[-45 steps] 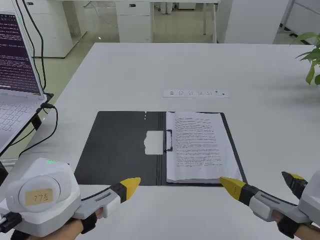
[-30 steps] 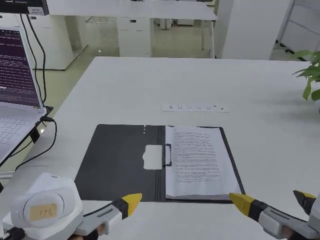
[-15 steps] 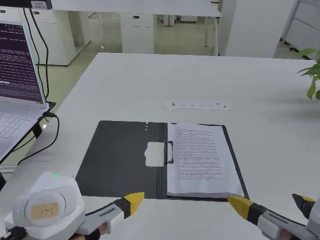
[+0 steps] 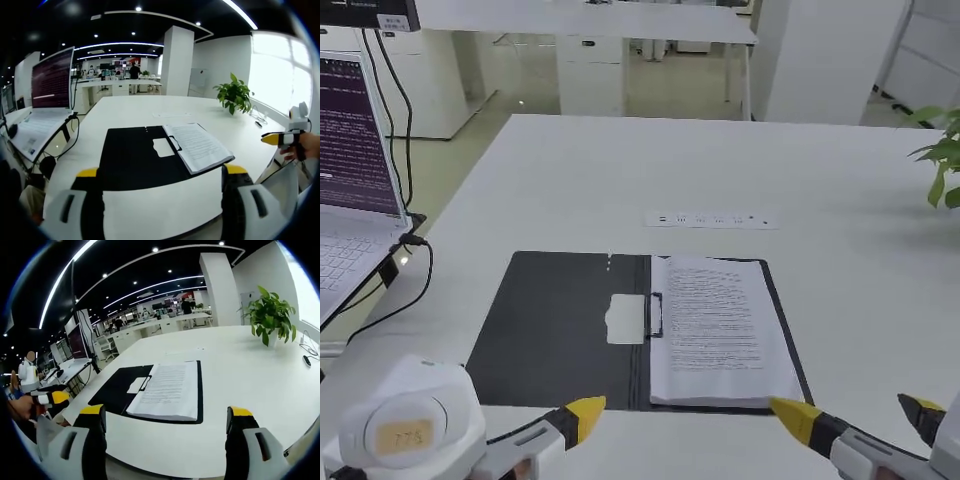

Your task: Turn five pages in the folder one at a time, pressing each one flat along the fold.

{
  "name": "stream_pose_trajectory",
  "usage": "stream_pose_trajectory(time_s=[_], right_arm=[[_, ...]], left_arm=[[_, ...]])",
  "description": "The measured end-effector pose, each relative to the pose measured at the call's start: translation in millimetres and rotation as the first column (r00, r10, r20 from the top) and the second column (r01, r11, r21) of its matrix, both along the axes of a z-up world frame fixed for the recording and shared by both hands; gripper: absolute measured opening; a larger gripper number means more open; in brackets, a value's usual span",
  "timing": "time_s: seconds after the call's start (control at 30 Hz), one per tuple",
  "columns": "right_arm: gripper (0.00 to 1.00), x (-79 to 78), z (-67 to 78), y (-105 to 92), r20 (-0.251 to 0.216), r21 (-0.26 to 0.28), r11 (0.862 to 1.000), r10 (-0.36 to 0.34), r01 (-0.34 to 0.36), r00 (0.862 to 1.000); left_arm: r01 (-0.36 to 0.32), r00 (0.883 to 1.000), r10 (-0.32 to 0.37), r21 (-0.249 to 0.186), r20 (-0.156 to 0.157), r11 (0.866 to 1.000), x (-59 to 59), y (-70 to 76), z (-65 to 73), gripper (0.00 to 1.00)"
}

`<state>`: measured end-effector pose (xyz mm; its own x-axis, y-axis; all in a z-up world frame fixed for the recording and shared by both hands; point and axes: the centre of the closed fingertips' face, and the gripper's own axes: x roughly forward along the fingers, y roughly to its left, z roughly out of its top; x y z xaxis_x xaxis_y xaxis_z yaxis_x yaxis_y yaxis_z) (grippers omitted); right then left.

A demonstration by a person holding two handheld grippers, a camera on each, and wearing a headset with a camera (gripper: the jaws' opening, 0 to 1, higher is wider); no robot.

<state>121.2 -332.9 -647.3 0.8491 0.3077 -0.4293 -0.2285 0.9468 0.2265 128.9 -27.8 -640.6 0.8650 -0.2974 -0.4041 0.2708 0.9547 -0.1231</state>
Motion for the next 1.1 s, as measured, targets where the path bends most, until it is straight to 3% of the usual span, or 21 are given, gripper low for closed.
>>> stream_pose_trajectory(time_s=[0.5, 1.1], right_arm=[[1.0, -1.3, 0.5, -1.2, 0.009, 0.006, 1.0, -0.013, 0.013, 1.0], [1.0, -2.0, 0.0, 0.2, 0.008, 0.005, 1.0, -0.001, 0.001, 1.0]], left_arm=[[0.014, 1.0, -0.014, 0.003, 0.004, 1.0, 2.8, -2.6, 0.7, 0.99], [-0.006, 1.0, 0.006, 0.001, 0.007, 1.0, -3.0, 0.9, 2.6, 0.99]])
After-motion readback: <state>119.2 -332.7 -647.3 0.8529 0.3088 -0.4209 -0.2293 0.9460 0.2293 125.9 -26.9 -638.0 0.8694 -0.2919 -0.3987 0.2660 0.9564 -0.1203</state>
